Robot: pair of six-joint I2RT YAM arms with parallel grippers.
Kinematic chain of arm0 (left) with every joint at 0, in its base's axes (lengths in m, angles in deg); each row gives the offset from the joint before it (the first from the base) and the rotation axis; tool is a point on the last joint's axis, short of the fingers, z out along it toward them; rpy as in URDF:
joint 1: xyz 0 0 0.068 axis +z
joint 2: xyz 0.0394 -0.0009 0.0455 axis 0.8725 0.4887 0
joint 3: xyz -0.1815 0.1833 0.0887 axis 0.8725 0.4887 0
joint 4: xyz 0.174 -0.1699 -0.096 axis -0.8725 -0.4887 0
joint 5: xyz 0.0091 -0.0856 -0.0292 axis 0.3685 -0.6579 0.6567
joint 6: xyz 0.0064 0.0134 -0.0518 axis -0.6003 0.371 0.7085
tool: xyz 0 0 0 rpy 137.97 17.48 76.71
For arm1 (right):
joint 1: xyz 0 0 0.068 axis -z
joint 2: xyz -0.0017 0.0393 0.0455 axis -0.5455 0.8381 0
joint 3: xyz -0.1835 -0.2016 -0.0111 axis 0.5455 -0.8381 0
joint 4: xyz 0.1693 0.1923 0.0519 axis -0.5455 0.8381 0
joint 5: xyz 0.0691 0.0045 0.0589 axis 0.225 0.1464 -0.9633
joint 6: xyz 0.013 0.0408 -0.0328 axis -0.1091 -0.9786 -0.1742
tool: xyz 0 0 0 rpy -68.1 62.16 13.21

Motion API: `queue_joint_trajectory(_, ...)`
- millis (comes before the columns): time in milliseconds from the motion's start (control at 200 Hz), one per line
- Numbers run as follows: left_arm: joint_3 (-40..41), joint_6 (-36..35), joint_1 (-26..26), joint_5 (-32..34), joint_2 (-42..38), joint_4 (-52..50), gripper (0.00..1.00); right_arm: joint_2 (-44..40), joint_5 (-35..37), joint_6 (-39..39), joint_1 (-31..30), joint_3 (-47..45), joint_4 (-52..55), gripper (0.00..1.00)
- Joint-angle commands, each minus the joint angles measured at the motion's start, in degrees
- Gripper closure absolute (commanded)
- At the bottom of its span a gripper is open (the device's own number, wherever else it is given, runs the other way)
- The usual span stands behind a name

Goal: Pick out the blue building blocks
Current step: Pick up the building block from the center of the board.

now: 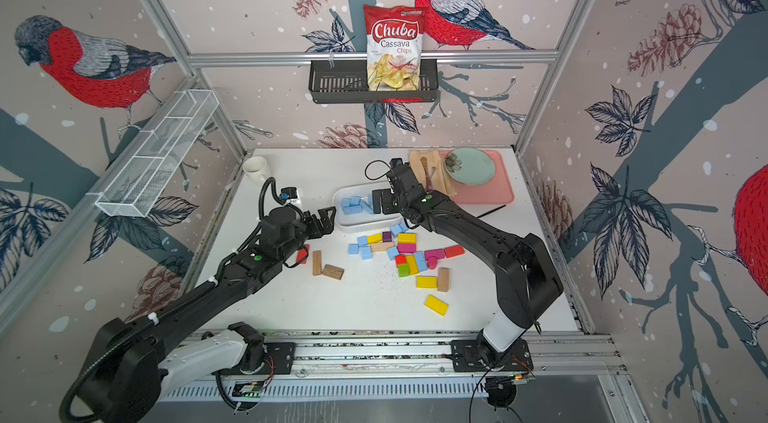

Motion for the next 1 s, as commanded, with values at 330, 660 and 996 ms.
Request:
queue_joint_trajectory(330, -10.3, 8.5, -13.2, 9.8, 14.1, -11.7, 0.02, -5.1, 3.2, -2.0, 3.1, -8.3, -1.9, 0.01)
queue_joint_trajectory(660, -17.6, 17.1, -18.0, 8.0, 26.1, -19.7, 0.07, -9.3, 4.1, -1.8, 3.8, -14.3, -2.5, 0.01)
queue_joint_trajectory(996, -22.2, 20.1, -20.7, 7.7, 34.5, -25.7, 0.21, -13.2, 5.8, -1.9, 4.6, -18.5, -2.9, 0.0)
